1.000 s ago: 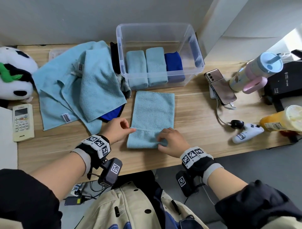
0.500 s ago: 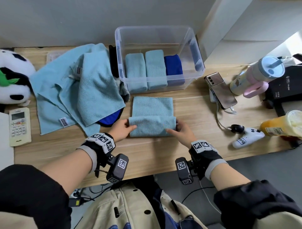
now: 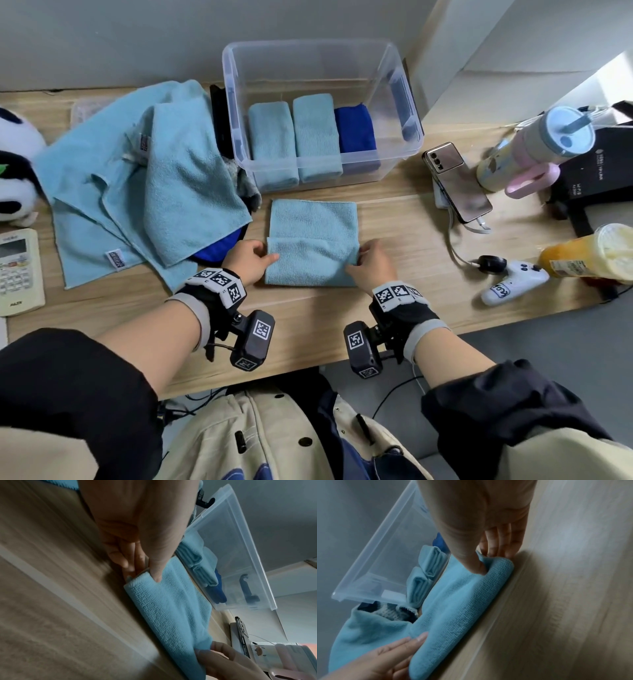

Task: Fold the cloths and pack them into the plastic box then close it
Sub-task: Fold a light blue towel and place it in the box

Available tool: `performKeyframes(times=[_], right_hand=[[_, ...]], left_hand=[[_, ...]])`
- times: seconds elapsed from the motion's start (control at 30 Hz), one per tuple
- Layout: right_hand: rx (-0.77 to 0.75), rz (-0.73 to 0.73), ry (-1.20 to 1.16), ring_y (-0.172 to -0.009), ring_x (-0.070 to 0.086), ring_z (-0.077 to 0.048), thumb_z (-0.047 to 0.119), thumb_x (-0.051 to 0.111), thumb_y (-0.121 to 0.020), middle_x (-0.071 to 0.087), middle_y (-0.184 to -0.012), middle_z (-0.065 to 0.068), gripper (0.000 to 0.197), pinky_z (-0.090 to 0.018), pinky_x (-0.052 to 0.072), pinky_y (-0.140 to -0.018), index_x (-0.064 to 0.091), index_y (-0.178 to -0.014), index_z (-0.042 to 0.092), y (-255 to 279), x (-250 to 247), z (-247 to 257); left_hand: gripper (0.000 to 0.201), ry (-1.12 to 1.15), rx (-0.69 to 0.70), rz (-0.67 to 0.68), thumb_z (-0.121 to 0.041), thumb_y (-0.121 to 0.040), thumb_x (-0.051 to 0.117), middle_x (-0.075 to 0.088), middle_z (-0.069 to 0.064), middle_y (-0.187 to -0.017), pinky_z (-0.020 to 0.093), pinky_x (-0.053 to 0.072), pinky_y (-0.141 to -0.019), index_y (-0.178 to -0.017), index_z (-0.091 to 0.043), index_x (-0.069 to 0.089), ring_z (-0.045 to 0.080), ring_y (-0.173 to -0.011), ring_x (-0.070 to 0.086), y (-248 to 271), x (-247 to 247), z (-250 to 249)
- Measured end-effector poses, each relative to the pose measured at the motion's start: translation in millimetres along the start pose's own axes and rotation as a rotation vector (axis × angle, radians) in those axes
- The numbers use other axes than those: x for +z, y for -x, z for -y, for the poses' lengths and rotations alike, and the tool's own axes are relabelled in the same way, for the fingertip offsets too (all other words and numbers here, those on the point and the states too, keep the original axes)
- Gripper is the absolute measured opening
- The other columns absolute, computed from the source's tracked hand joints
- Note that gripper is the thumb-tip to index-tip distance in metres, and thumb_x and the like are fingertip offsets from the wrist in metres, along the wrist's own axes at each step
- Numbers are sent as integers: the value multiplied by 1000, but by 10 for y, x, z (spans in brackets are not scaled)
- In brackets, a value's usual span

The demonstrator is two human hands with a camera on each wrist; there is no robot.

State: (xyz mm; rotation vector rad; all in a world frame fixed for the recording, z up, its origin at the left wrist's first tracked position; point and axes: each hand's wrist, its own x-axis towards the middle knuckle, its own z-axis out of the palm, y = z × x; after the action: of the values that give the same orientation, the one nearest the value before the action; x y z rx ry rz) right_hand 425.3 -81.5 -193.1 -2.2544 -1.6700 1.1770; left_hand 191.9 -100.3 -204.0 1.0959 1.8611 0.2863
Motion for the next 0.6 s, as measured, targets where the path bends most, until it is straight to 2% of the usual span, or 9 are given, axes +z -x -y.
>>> performKeyframes(times=[0.07, 0.13, 0.2, 0.27, 0.33, 0.4, 0.47, 0.53, 0.6], right_hand=[[-171, -124, 42, -92, 57, -28, 13, 63, -75, 58, -103, -11, 39, -36, 48, -77, 49, -111, 7, 39, -24, -10], [-407, -191, 140, -100, 52, -26, 13, 63, -72, 55, -108, -9, 39, -35, 45, -82, 52, -110, 9, 111, -58, 23], [-582, -81, 285, -112, 46, -23, 20, 62, -72, 52, -117, -3, 43, -33, 40, -92, 53, -113, 15, 175, -63, 37], [-685, 91, 461, -127, 37, -19, 29, 64, -70, 46, -132, 3, 56, -36, 29, -105, 49, -123, 22, 206, -32, 13], [-712, 202, 594, -136, 29, -18, 30, 65, -70, 38, -143, 7, 65, -41, 19, -113, 43, -132, 27, 204, 11, -15], [-697, 231, 615, -136, 29, -17, 25, 63, -73, 38, -145, 9, 64, -42, 15, -115, 43, -134, 29, 212, 24, -16], [-685, 217, 562, -134, 34, -17, 23, 59, -76, 42, -143, 9, 58, -41, 15, -114, 47, -133, 31, 219, 13, 1], [-666, 219, 517, -132, 39, -15, 30, 51, -78, 48, -140, 10, 53, -39, 16, -114, 50, -131, 33, 227, -7, 48], [-653, 242, 492, -127, 45, -15, 37, 43, -75, 54, -135, 8, 55, -37, 22, -113, 53, -129, 31, 223, -34, 103]], left_hand=[[22, 12, -29, 31, -27, -84, 67, 68, 11, -93, 36, 51, -81, -89, -5, 66, 29, -89, 64, -15, -14, -12], [19, 79, -71, 97, -22, -85, 66, 67, 12, -88, 25, 55, -63, -88, -3, 64, 28, -75, 65, -1, -40, -51], [21, 116, -130, 173, -20, -87, 64, 65, 11, -79, 14, 40, -36, -95, -1, 63, 17, -53, 57, 44, -75, -100], [20, 127, -182, 232, -19, -88, 63, 61, 5, -70, 13, 31, -29, -99, -3, 60, 6, -37, 51, 94, -123, -133], [20, 160, -243, 292, -18, -89, 62, 59, 4, -69, 12, 28, -27, -104, -5, 59, 1, -27, 46, 154, -174, -133], [27, 211, -292, 336, -19, -88, 63, 62, 5, -73, 12, 31, -29, -112, -7, 59, 2, -29, 48, 188, -203, -90], [35, 203, -228, 262, -24, -83, 69, 63, 6, -83, 16, 37, -38, -113, -11, 57, 7, -44, 53, 195, -200, -47], [44, 172, -27, 87, -30, -74, 76, 59, 5, -98, 20, 43, -60, -110, -17, 54, 10, -70, 56, 204, -207, -16], [54, 149, 178, 90, -41, -64, 79, 54, 0, -113, 21, 42, -86, -110, -28, 54, 10, -97, 53, 237, -253, -28]])
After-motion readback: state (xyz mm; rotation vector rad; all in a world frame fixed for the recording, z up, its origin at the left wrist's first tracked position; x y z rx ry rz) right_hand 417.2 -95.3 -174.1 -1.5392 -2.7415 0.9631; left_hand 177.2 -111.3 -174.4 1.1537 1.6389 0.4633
